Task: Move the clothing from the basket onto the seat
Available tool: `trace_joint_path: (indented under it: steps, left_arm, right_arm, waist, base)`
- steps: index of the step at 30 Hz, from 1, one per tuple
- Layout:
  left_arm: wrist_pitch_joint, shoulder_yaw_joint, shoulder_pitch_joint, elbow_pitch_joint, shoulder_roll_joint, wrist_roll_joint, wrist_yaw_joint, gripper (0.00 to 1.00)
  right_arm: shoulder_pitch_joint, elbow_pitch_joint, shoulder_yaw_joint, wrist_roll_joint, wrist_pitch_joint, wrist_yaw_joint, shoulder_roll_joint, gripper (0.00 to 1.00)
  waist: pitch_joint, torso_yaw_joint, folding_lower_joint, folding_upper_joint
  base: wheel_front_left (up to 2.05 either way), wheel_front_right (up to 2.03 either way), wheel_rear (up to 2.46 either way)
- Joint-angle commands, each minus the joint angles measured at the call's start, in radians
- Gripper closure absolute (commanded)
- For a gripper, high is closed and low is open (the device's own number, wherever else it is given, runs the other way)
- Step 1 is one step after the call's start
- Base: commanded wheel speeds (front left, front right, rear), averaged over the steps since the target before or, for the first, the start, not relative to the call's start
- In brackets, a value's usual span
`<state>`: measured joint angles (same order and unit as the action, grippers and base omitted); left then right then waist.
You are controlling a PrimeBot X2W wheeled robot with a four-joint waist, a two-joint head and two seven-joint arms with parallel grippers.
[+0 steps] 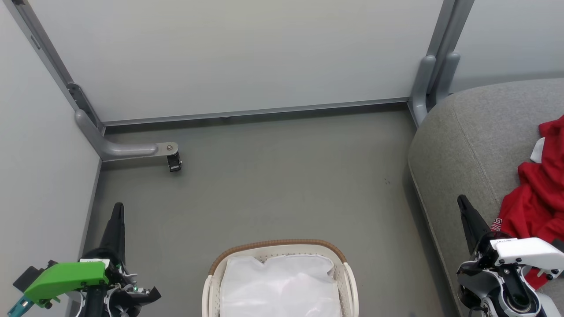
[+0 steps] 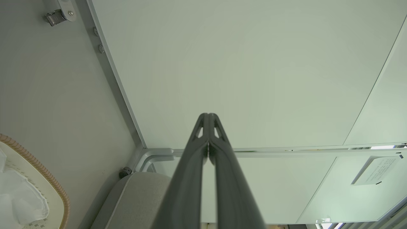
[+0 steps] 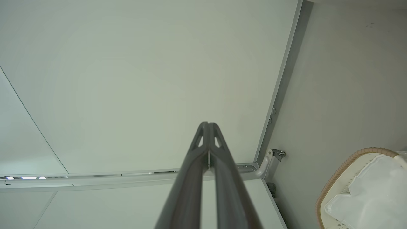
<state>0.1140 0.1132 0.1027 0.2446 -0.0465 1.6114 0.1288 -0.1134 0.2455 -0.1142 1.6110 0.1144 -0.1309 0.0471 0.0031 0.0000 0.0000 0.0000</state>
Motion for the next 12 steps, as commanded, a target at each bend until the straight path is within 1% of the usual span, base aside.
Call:
trace_joint_path:
  steps: [1, 12]
  left_arm:
    - [0.004, 0.002, 0.011, -0.002, -0.007, 0.003, 0.004, 1.0]
    - [0.004, 0.002, 0.011, -0.002, -0.007, 0.003, 0.004, 1.0]
  right_arm:
    - [0.011, -0.004, -0.002, 0.004, 0.003, 0.0, 0.006, 1.0]
    - [0.011, -0.004, -0.002, 0.004, 0.003, 0.0, 0.006, 1.0]
  waist:
    - [0.0, 0.0, 0.0, 0.0]
    - [0.0, 0.0, 0.0, 0.0]
  base:
    - [0.0, 0.0, 0.0]
    - [0.0, 0.0, 0.0]
